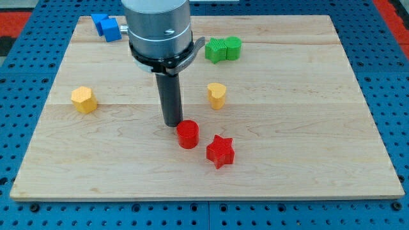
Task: Point at yellow hexagon
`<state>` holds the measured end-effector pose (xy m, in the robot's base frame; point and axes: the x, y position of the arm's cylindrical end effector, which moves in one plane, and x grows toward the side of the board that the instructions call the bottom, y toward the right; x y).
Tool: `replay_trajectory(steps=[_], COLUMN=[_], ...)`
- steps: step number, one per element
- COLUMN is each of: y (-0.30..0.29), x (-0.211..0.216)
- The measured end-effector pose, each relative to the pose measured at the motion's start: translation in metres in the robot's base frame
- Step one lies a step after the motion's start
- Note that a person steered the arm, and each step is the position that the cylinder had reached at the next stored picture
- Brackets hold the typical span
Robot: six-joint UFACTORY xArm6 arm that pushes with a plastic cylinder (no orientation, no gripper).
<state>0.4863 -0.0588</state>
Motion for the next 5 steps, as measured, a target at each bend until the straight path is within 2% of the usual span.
replay_trajectory(steps=[2, 3, 5], y=[0.017, -0.008, -0.146], x=[0.026, 0.026, 0.015])
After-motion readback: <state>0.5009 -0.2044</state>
